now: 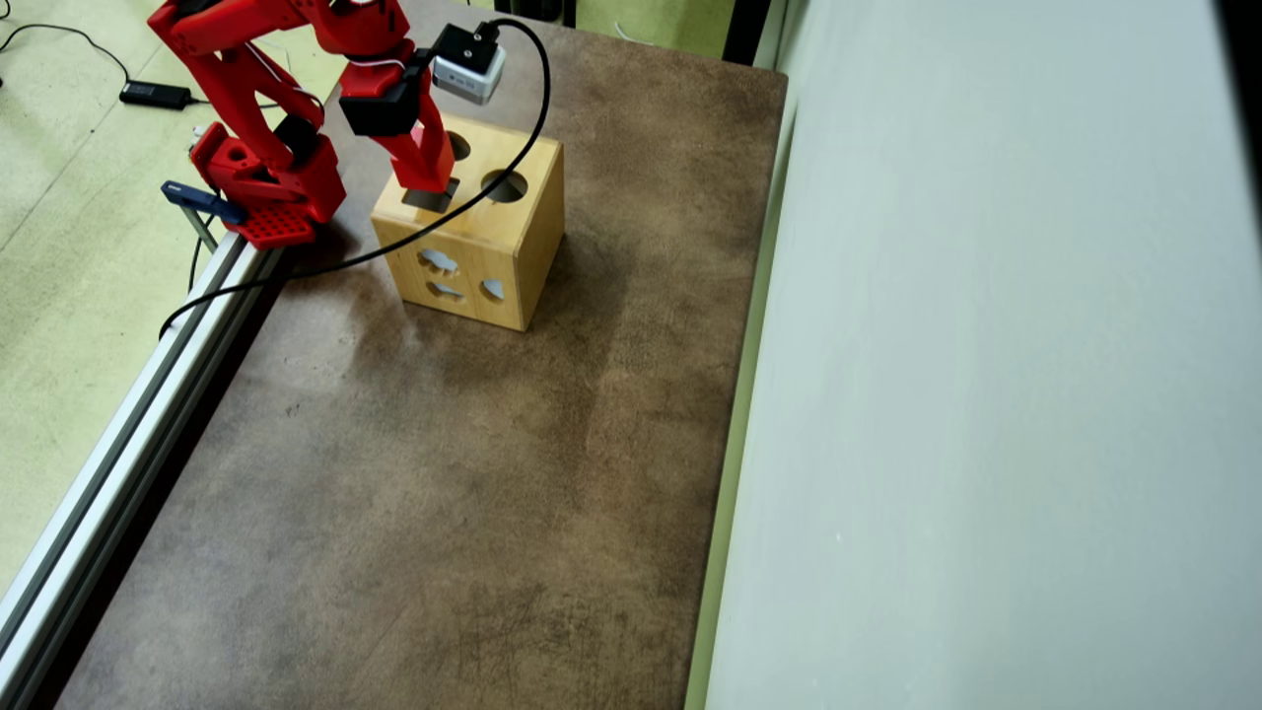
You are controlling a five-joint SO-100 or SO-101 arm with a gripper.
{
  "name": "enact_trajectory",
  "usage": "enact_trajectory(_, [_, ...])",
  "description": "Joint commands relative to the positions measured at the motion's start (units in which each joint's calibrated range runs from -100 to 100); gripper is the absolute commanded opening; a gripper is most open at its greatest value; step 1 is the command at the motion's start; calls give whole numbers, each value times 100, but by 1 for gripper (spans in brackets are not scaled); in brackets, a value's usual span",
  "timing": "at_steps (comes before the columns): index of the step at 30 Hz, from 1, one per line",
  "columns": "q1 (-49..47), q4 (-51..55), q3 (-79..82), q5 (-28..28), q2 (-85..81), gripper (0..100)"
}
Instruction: Pick and place the red cube on the square hole
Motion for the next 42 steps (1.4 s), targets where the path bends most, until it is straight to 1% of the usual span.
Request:
enact_trajectory(1, [-31,10,46,-254,-27,2])
enact_trajectory(3, [-31,-22,224,-381,-78,2])
enact_trajectory(6, [-31,-62,305,-420,-86,2])
enact_trajectory(32, [-38,-94,305,-386,7,2])
enact_trajectory(37, [-38,-625,323,-391,7,2])
enact_trajectory(42, [-38,-625,323,-386,7,2])
